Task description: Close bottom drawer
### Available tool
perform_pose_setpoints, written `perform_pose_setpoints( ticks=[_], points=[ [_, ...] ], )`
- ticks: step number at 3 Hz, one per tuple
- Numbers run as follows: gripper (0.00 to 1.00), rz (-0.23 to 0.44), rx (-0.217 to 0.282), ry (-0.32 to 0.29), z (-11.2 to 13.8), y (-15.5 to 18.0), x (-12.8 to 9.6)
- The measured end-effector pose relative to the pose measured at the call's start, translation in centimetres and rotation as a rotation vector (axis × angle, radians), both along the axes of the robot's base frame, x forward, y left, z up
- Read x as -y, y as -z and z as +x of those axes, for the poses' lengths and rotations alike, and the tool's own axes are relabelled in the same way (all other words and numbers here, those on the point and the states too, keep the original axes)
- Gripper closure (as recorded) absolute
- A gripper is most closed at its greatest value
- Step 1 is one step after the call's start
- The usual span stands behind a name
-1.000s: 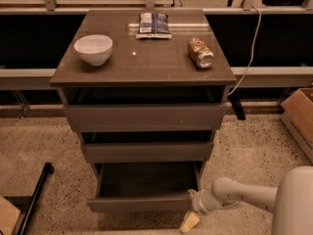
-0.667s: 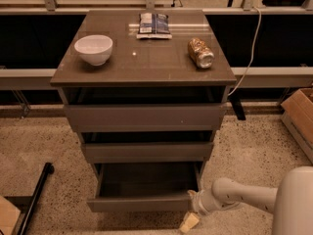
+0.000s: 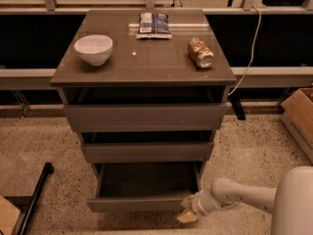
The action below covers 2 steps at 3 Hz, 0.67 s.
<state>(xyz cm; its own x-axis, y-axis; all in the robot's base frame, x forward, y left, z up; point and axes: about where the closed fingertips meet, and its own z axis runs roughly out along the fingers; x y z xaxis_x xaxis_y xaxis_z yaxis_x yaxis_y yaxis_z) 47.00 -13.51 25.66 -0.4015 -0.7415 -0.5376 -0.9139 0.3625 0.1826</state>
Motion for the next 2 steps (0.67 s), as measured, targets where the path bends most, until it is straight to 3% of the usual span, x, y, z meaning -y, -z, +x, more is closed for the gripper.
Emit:
perform_pose_setpoints(
  ticks=[2],
  points=[
    [0.97,0.017,-0.016,-0.017,2.3,3.2,0.2]
  ],
)
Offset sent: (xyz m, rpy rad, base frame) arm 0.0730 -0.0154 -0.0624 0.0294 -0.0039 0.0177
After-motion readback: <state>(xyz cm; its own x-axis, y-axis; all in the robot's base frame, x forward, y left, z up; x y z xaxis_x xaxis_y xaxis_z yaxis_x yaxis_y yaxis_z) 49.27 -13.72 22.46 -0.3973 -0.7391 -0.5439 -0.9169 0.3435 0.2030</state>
